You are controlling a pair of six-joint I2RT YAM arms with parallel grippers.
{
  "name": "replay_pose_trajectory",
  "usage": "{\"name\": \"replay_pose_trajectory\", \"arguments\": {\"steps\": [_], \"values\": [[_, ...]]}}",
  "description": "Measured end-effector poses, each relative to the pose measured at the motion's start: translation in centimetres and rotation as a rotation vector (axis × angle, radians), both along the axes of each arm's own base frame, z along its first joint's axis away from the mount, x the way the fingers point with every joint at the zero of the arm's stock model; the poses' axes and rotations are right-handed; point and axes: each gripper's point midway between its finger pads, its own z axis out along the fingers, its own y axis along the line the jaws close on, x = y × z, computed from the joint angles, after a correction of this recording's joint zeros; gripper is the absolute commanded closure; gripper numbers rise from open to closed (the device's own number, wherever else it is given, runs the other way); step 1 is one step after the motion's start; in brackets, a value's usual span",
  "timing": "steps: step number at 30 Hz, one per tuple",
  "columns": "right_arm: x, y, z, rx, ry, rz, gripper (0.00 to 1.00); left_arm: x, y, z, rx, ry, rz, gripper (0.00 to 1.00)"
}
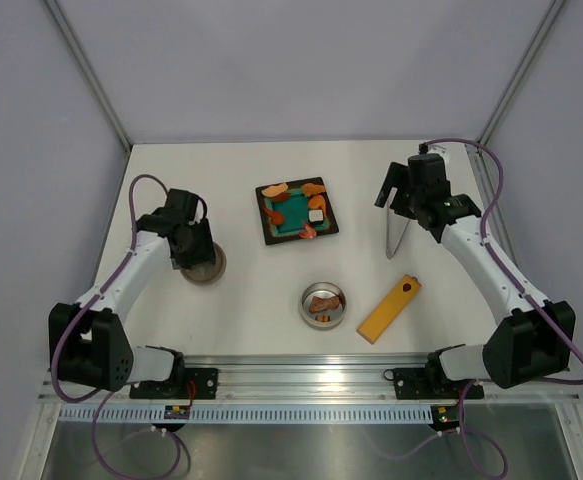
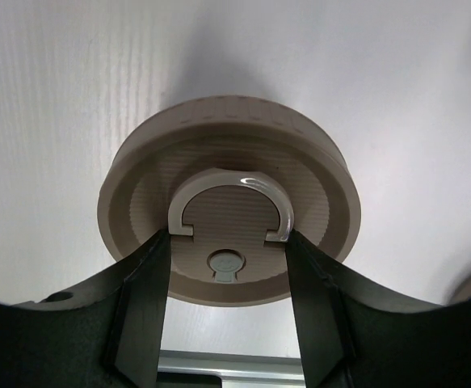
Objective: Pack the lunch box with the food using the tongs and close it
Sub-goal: Pick up the box lid from the center of the board, then close the box lid on the packing box.
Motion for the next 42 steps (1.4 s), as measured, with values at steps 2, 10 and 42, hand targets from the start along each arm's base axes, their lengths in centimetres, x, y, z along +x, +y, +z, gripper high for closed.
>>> {"name": "replay_pose_trajectory", "arguments": {"steps": [2, 10, 42], "values": [[-0.1, 0.0, 0.2, 0.003, -0.007, 0.000, 0.10, 0.6, -1.2, 2.1, 0.004, -0.058, -0.041, 0.72], [-1.4, -0.5, -0.2, -0.004, 0.015, -0.007, 0.09, -0.6, -10.4, 6.3, -0.005, -0.116, -0.340, 0.72], [-5.6, -4.7, 3.1, -0.081, -0.043, -0.142, 0.06, -9.9, -30.3, 1.8, 0.048, 0.139, -0.971, 0.67]]}}
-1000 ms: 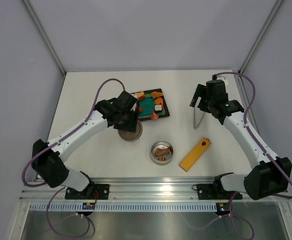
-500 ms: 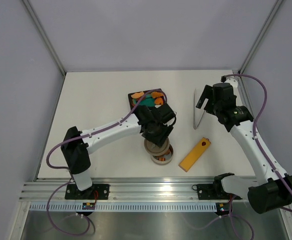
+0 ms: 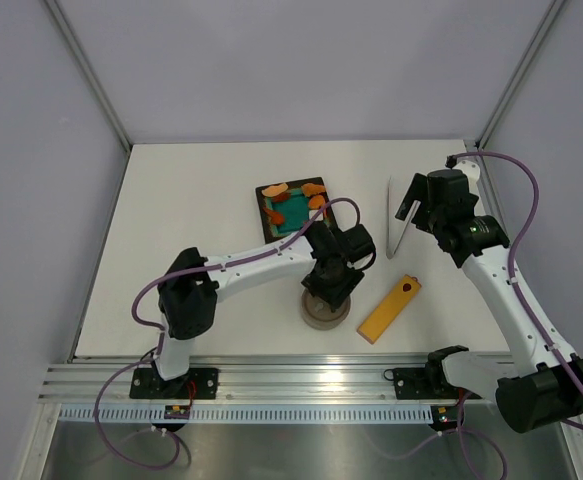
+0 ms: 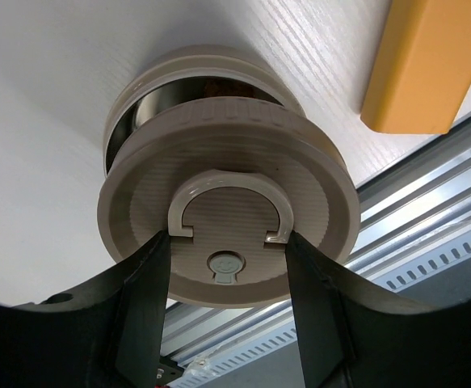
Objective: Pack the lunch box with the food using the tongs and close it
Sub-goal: Close the box lid on the packing box.
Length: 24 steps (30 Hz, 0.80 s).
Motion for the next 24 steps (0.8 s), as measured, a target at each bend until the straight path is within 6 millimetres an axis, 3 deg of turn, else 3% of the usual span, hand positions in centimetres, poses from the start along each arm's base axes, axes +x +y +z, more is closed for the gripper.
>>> {"name": "replay_pose_trajectory", "arguments": {"steps": [24], "values": [[-0.2, 0.0, -0.6, -0.002, 0.012, 0.001, 0.06, 0.9, -0.1, -1.9, 0.052, -0.029, 0.002, 0.67]]}}
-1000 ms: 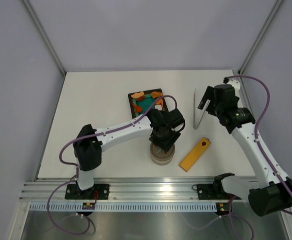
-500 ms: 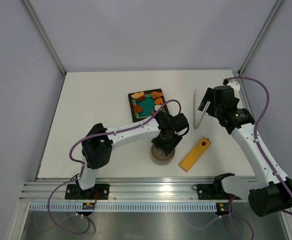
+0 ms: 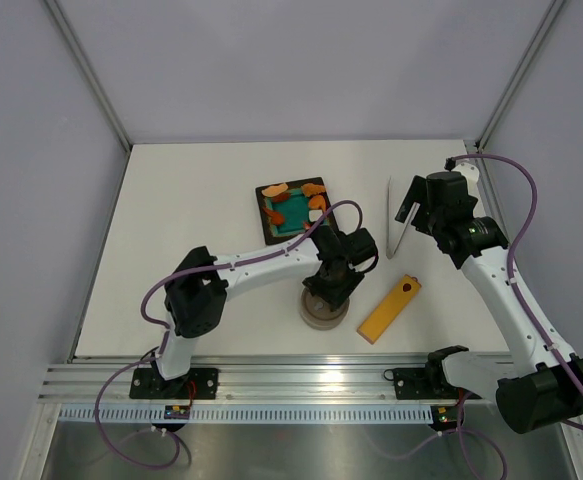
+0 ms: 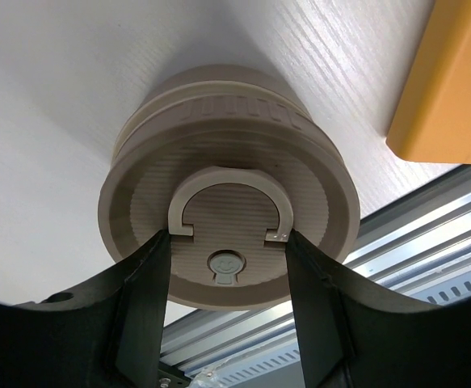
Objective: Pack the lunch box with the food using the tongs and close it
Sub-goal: Close the box lid on the packing box.
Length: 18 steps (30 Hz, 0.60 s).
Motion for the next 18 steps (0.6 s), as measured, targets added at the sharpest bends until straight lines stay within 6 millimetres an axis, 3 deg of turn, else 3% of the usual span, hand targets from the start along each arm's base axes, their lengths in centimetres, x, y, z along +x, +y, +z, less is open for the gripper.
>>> {"name": "replay_pose_trajectory", "arguments": {"steps": [14, 18], "values": [[0.0, 0.0, -0.2, 0.004, 0.004, -0.002, 0.06, 0.0, 0.6, -1.1, 0.020, -0.007, 0.003, 0.66], [-0.1, 0.1, -0.2, 0.008, 0.005, 0.002, 0.06, 0.0, 0.6, -1.1, 0.018, -0.008, 0.003, 0.52]]}}
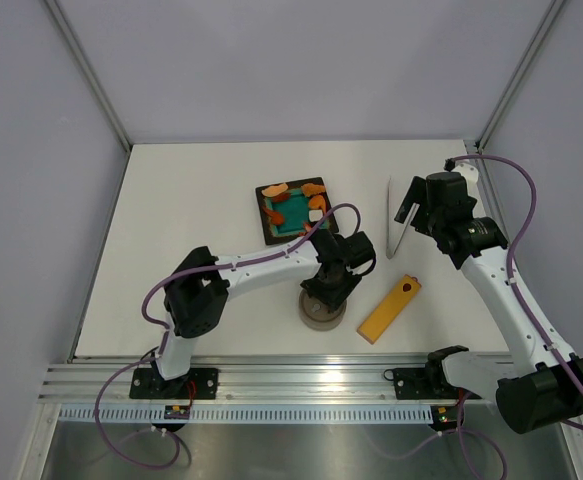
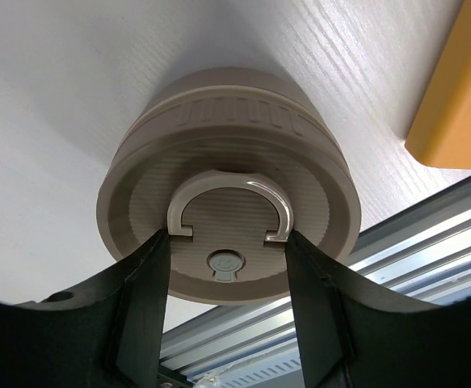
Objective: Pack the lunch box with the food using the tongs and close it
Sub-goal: Close the box lid on the packing box, then adjust the box lid on the packing box.
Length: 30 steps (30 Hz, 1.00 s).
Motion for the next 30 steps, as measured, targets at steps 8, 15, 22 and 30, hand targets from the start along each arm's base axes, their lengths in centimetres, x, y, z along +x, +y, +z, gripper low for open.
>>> {"name": "replay_pose_trajectory", "arguments": {"steps": [8, 15, 22, 30], "values": [[0.0, 0.2, -0.1, 0.008, 0.003, 0.011, 0.06, 0.0, 0.1, 0.1, 0.000, -0.002, -0.002, 0.01], [-0.3, 0.8, -0.4, 0.023, 0.022, 0.044, 0.06, 0.0, -0.2, 2.0, -0.051, -0.022, 0.000, 0.01], [-0.8, 1.8, -1.2, 0.043, 0.073, 0.108, 0.07, 1.0, 0.6, 8.2, -0.201, -0.100, 0.031, 0.02], [-2.5, 4.5, -4.2, 0.088, 0.164, 0.231, 0.08, 5.5, 8.3, 18.1, -0.456, -0.314, 0.256, 0.02]]}}
